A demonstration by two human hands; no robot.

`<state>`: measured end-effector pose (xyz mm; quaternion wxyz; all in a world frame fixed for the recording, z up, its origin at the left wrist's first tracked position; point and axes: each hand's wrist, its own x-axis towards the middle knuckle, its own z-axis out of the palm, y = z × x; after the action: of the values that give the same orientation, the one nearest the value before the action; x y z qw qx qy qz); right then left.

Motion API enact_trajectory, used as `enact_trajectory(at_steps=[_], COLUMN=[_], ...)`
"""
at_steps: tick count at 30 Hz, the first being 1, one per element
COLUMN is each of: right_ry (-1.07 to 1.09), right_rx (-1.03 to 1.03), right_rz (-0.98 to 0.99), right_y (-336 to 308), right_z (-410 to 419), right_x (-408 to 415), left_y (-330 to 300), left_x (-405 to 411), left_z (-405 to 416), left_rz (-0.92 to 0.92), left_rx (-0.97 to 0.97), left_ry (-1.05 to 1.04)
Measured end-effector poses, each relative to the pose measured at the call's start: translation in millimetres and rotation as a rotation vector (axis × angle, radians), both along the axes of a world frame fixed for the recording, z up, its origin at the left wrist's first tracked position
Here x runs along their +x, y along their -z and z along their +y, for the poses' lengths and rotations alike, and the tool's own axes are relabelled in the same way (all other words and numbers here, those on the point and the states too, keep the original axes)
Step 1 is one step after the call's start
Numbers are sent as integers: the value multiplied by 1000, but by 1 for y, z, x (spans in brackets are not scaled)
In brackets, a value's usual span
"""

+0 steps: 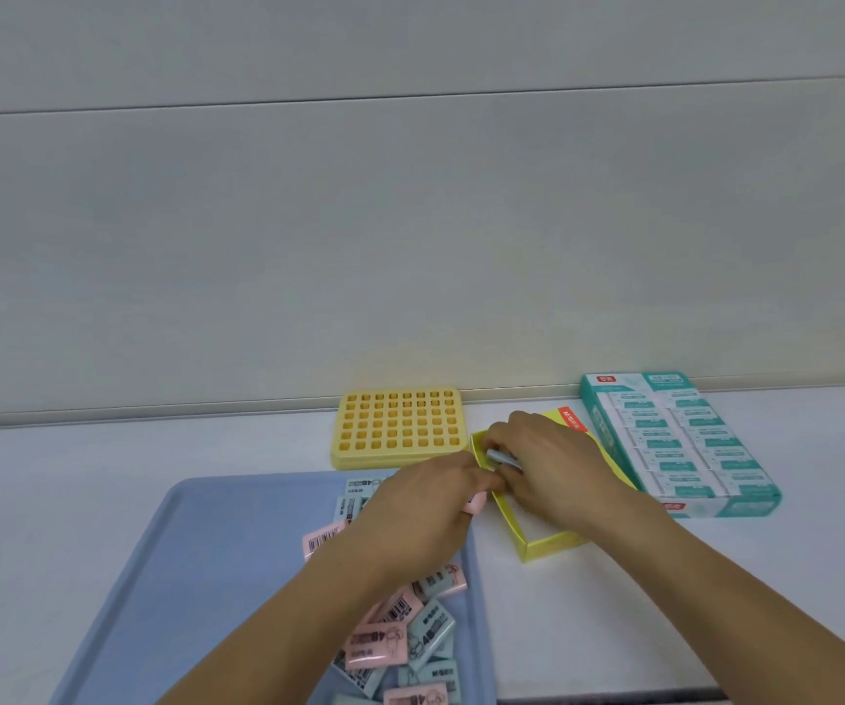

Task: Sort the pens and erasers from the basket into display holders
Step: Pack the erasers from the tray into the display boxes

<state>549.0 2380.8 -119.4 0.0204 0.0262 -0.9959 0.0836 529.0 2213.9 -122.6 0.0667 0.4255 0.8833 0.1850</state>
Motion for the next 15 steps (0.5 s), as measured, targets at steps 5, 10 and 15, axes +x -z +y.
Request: enact_trajectory(at_steps=[5,10,15], right_ry=[169,426,466], right_rx=[-256,-895,-984], right_rz=[149,34,5], right_y=[-5,-11,0], right_z=[10,13,7], right_x=[0,0,-1], left_y=[0,-1,-2], left_x=[2,3,5], left_z=[0,-2,-1], left_rz=[-13,-14,2], left_rx=[-6,-16,-25], left_ry=[-4,-35,-44])
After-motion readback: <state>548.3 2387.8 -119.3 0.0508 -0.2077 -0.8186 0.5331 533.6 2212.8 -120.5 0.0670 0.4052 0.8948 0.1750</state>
